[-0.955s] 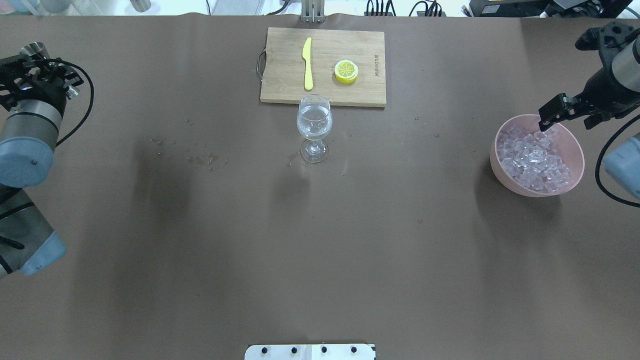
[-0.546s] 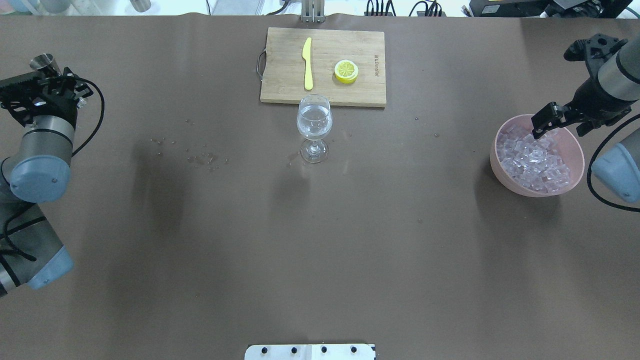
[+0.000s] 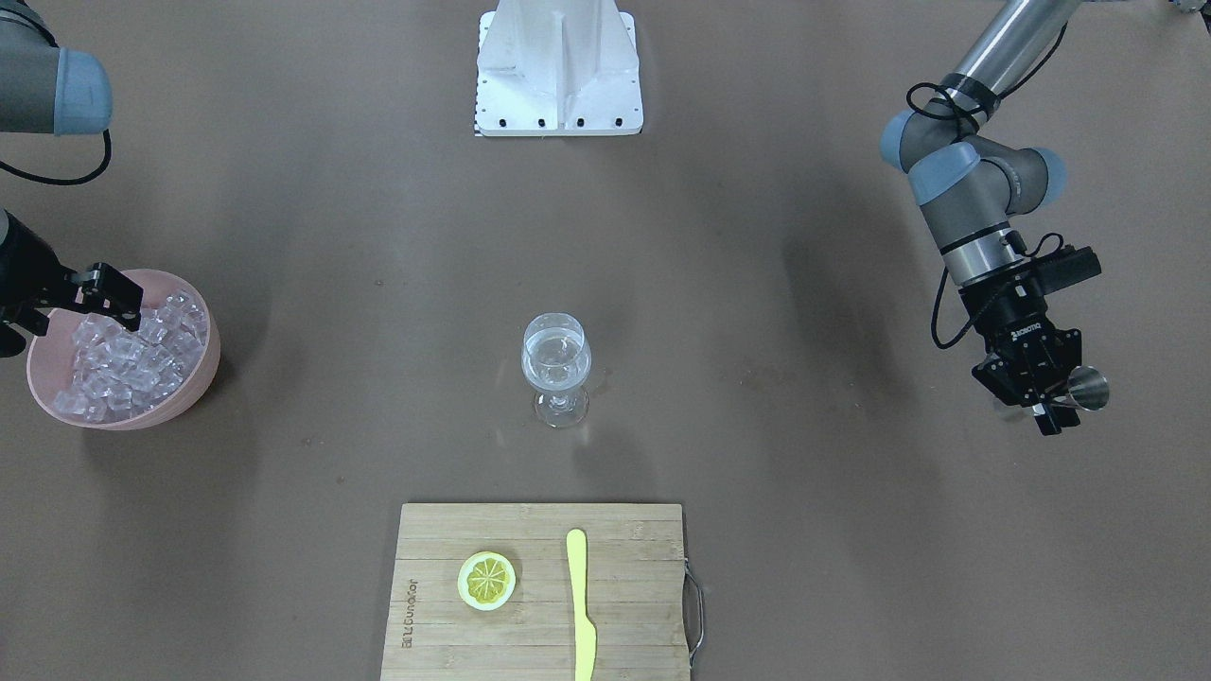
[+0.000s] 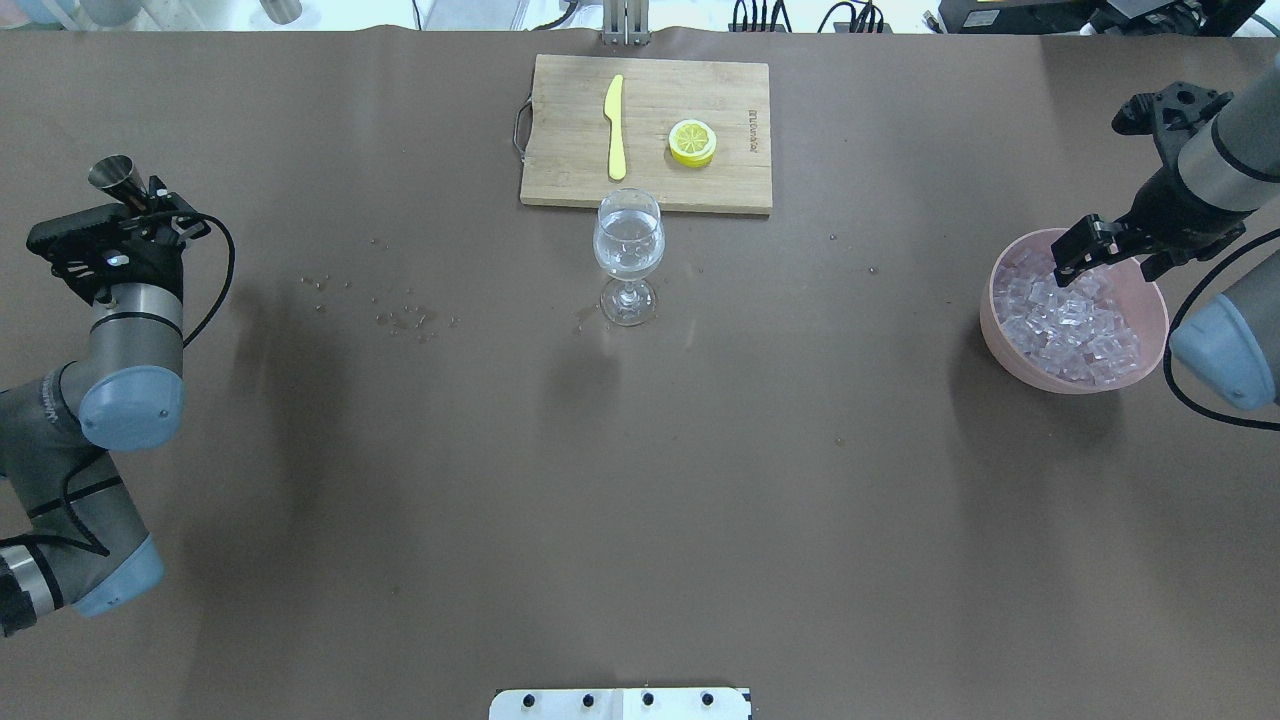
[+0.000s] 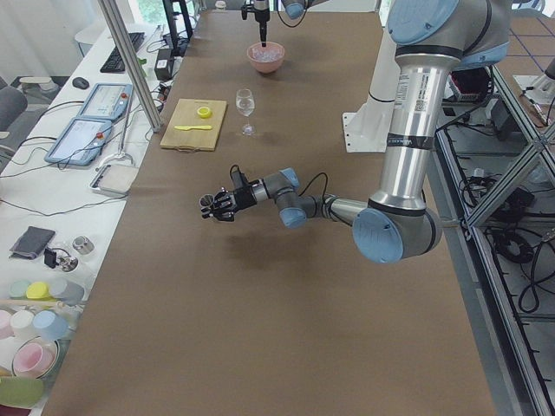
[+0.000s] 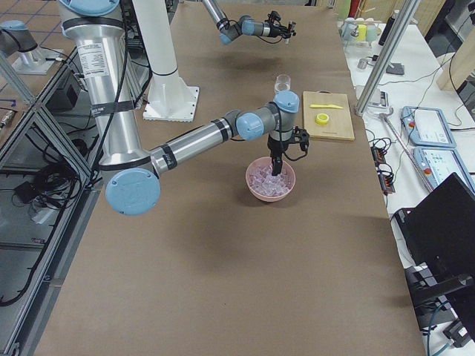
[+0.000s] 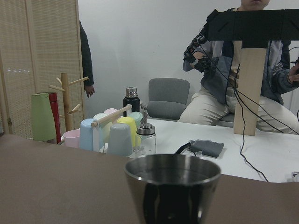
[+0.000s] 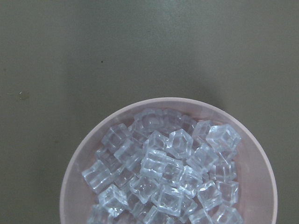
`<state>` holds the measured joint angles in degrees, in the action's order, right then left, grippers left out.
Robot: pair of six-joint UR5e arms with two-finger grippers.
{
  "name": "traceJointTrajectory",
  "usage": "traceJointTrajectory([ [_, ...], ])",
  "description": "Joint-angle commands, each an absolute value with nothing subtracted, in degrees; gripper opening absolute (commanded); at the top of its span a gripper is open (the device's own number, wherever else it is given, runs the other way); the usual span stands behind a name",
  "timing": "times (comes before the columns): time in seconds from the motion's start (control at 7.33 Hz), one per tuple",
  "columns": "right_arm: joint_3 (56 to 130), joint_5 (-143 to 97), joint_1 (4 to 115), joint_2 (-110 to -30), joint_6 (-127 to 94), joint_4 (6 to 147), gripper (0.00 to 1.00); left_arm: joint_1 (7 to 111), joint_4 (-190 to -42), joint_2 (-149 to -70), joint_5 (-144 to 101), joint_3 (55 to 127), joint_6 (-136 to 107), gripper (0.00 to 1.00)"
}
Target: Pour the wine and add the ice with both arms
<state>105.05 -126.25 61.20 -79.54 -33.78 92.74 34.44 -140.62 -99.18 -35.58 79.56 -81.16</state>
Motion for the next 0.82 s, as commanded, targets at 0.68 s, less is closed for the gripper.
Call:
traceJointTrajectory([
  [0.68,105.8,-126.3,61.2,-79.3,-35.4,92.6,1.00,31.6,-140.6,-101.9,-34.6,75.2,-86.9,0.00],
])
